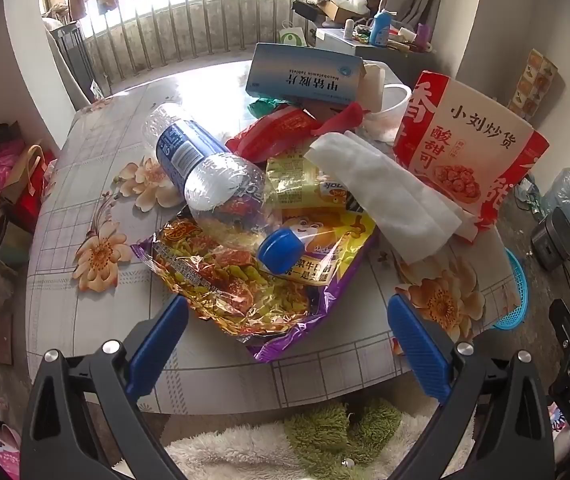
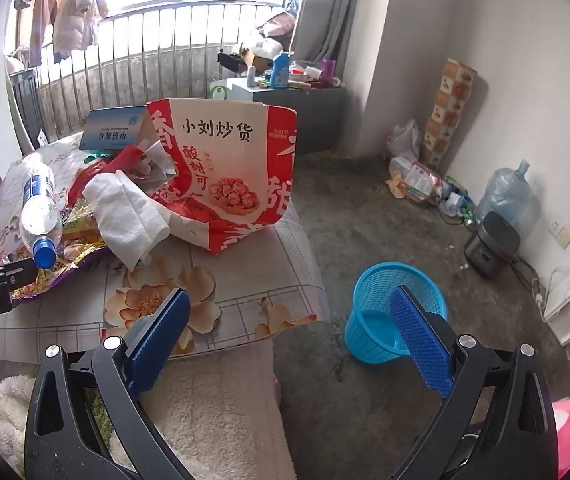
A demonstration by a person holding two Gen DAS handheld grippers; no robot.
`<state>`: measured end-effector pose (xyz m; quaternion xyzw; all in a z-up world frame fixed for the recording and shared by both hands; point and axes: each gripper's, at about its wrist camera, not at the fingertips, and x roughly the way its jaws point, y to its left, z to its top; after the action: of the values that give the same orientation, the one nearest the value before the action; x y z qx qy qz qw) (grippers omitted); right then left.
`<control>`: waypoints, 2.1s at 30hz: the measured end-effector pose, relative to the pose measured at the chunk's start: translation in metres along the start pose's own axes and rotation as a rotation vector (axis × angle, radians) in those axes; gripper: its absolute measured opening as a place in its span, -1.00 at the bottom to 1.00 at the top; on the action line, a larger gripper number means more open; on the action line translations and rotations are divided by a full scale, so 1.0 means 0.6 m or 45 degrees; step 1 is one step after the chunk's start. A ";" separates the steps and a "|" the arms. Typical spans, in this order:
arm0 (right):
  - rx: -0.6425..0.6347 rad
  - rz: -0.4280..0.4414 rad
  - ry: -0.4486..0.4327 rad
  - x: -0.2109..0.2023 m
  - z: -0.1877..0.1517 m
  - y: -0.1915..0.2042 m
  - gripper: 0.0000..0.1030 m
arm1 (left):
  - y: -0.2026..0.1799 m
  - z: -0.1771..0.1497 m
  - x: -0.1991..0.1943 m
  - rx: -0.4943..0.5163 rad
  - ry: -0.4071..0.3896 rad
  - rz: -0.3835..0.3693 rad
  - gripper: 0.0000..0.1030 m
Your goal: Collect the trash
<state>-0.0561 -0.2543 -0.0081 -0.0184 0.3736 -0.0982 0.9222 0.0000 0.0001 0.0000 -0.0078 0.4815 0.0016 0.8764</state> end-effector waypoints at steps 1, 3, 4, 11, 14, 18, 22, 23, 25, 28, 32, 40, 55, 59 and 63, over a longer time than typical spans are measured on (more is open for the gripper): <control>0.002 0.003 -0.003 0.000 0.000 0.000 0.85 | 0.000 0.000 0.000 0.000 0.001 -0.001 0.89; 0.002 0.004 -0.005 0.000 -0.001 0.000 0.85 | 0.000 0.000 0.000 0.001 0.000 0.001 0.89; 0.000 0.005 -0.006 0.000 -0.001 0.000 0.85 | 0.000 0.000 0.000 0.000 -0.001 0.001 0.89; -0.004 0.008 -0.006 0.003 0.000 0.004 0.85 | 0.001 -0.002 -0.001 0.001 0.008 -0.006 0.89; -0.005 0.005 -0.004 0.005 -0.001 0.005 0.85 | 0.000 0.000 -0.002 0.001 0.006 -0.008 0.89; -0.008 0.005 -0.001 0.005 0.000 0.005 0.85 | 0.000 -0.001 0.000 0.001 0.006 -0.009 0.89; -0.011 0.003 0.000 0.006 0.000 0.007 0.85 | 0.002 -0.001 0.002 0.000 0.017 -0.011 0.89; -0.020 0.004 -0.002 0.007 -0.001 0.011 0.85 | 0.003 0.000 0.001 -0.001 0.019 -0.012 0.89; -0.022 0.004 0.000 0.008 -0.001 0.013 0.85 | 0.004 -0.001 0.003 0.000 0.021 -0.014 0.89; -0.021 0.004 0.000 0.009 -0.002 0.014 0.85 | 0.004 -0.001 0.003 0.001 0.020 -0.013 0.89; -0.022 0.003 0.001 0.009 -0.002 0.014 0.85 | 0.004 -0.001 0.004 0.004 0.024 -0.014 0.89; -0.022 0.001 0.003 0.010 -0.001 0.015 0.85 | 0.003 -0.002 0.004 0.006 0.025 -0.011 0.89; -0.025 0.004 0.005 0.010 -0.001 0.014 0.85 | 0.012 -0.006 0.008 -0.002 0.030 -0.004 0.89; -0.025 0.004 0.005 0.010 -0.001 0.014 0.85 | 0.011 -0.006 0.009 -0.001 0.035 0.002 0.89; -0.025 0.004 0.006 0.011 -0.001 0.016 0.85 | 0.012 -0.006 0.008 -0.001 0.035 0.003 0.89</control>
<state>-0.0504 -0.2461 -0.0140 -0.0265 0.3768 -0.0933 0.9212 -0.0005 0.0071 -0.0064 -0.0074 0.4935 0.0026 0.8697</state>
